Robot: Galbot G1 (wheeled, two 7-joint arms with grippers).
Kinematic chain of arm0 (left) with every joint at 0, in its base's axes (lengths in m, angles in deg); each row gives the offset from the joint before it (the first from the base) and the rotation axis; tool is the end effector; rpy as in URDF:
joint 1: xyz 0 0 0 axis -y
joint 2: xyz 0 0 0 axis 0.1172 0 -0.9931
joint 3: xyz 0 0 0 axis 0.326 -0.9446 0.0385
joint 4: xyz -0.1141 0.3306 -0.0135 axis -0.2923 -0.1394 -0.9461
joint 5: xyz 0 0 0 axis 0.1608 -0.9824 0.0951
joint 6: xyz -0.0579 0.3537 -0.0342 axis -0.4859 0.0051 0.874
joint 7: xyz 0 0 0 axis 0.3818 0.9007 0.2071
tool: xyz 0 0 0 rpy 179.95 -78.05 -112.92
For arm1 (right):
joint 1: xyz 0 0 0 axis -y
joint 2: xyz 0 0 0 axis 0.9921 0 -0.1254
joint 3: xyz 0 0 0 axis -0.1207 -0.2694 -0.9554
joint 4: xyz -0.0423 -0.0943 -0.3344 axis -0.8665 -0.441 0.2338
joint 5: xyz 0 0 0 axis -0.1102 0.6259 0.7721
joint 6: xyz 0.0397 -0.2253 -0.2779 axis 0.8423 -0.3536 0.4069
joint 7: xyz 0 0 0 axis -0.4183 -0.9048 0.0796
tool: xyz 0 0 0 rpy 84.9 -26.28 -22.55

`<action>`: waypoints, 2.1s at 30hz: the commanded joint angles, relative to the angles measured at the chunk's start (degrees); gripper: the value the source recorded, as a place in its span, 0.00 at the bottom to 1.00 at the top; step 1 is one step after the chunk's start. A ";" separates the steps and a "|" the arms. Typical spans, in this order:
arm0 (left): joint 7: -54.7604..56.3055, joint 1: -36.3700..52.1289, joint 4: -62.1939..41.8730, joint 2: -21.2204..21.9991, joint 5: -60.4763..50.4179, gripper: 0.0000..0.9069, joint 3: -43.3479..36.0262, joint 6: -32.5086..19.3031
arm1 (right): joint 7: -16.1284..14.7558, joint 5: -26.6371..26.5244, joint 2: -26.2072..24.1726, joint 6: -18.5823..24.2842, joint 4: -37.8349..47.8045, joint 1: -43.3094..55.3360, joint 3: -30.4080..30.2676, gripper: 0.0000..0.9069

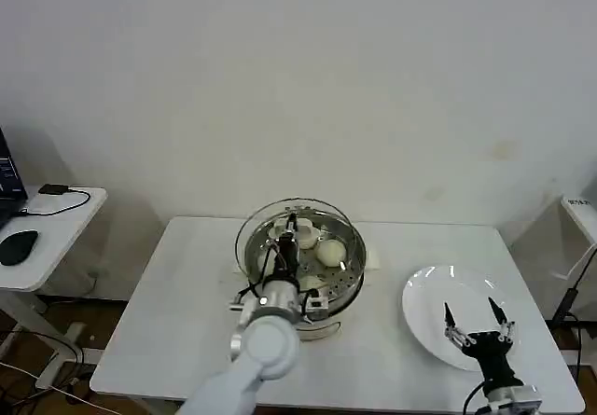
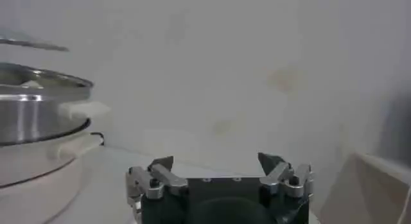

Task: Take steamed baozi put them in steamer then cover it.

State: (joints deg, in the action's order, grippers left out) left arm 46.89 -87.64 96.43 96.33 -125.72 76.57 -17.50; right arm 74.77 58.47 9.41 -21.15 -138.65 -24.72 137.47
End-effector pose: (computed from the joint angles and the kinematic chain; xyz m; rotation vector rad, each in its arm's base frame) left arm 0.3118 -0.1549 -0.2420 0.1376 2.2654 2.0853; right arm 0.1592 -0.1381 -0.3371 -0.0505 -3.0594 0.3261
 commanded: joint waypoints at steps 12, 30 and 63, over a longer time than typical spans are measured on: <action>-0.67 -1.03 -3.69 4.37 -4.91 0.00 -0.85 -1.18 | 0.00 0.26 -0.01 0.19 0.32 -0.20 -0.48 1.00; 0.19 -1.39 -5.55 5.06 -5.30 0.00 0.35 -2.10 | -0.10 0.16 -0.08 0.52 0.49 -0.51 -0.66 1.00; 2.20 -13.00 18.45 -3.23 1.48 1.00 3.40 -5.71 | -0.12 0.84 0.22 0.81 0.72 -0.96 -1.67 1.00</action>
State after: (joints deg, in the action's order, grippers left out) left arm 47.90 -93.01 98.67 99.33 -130.81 78.38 -21.62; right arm 74.59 59.24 9.53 -20.38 -138.00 -25.65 135.94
